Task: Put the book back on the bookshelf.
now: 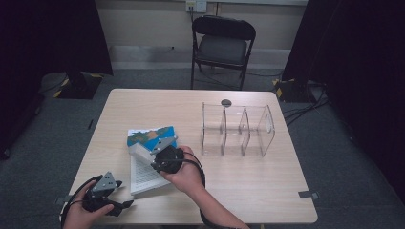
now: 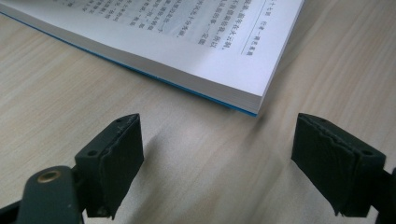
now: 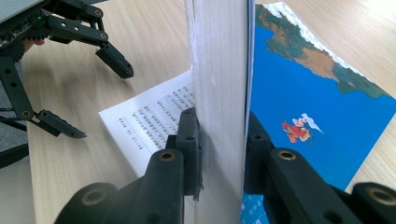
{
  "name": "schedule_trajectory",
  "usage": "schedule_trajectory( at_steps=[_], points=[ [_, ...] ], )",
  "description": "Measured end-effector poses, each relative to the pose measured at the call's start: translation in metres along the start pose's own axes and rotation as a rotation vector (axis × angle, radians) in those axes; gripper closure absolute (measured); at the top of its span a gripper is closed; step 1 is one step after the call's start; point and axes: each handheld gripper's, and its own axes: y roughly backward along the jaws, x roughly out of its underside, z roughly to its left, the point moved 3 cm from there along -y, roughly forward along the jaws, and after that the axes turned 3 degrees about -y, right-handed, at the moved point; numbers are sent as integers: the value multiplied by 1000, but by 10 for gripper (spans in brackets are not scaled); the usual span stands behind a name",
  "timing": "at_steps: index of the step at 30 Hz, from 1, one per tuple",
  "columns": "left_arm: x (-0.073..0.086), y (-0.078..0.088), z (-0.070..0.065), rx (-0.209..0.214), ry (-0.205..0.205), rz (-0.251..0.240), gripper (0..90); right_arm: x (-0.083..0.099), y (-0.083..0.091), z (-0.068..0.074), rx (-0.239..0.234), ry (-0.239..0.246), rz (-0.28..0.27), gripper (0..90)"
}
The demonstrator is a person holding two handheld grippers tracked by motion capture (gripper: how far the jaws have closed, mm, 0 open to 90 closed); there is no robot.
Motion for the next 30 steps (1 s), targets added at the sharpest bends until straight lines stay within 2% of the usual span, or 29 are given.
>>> schedule_trajectory(
  at_steps=[2, 3, 6, 10, 11, 12, 16, 17, 18, 20, 21, 22, 23, 25, 30],
  points=[
    [0, 0, 0, -5, 0, -1, 163, -1, 0, 0, 3, 5, 8, 742],
    [1, 0, 2, -8, -18, 11, 162, -2, 0, 0, 0, -2, 2, 742],
    [2, -1, 3, -5, -15, 15, 164, -3, 1, -1, -1, -8, 5, 742],
    [0, -2, 1, -2, -13, -7, 162, -7, 2, -2, 0, -18, 10, 742],
    [-2, -7, -2, 5, 6, -18, 162, -7, 2, -2, -2, -18, 10, 742],
    [-2, -8, -2, 6, -13, -2, 164, -7, 2, -2, 0, -17, 13, 742],
    [-4, -14, -5, 3, -24, -10, 180, -8, 2, -2, -1, -12, 8, 742],
    [-6, -17, -7, -11, -11, -36, 181, -8, 2, -3, -2, -23, 14, 742],
    [-6, -18, -7, -4, -13, -24, 173, -9, 3, -3, -2, -28, 12, 742],
    [-7, -19, -8, 7, 0, -35, 155, -11, 4, -4, -5, -23, 15, 743],
    [-7, -21, -9, -12, 1, -47, 156, -12, 4, -4, -5, -37, 16, 742],
    [-7, -21, -9, -12, 1, -47, 155, -12, 4, -4, -5, -37, 16, 742],
    [-8, -23, -9, -14, 17, -57, 153, -13, 5, -5, -5, -33, 17, 742],
    [-9, -24, -9, -23, 12, -59, 151, -14, 5, -6, -9, -36, 14, 743],
    [-10, -26, -8, -42, 29, -68, 162, -16, 7, -7, -11, -43, 19, 743]
  ],
)
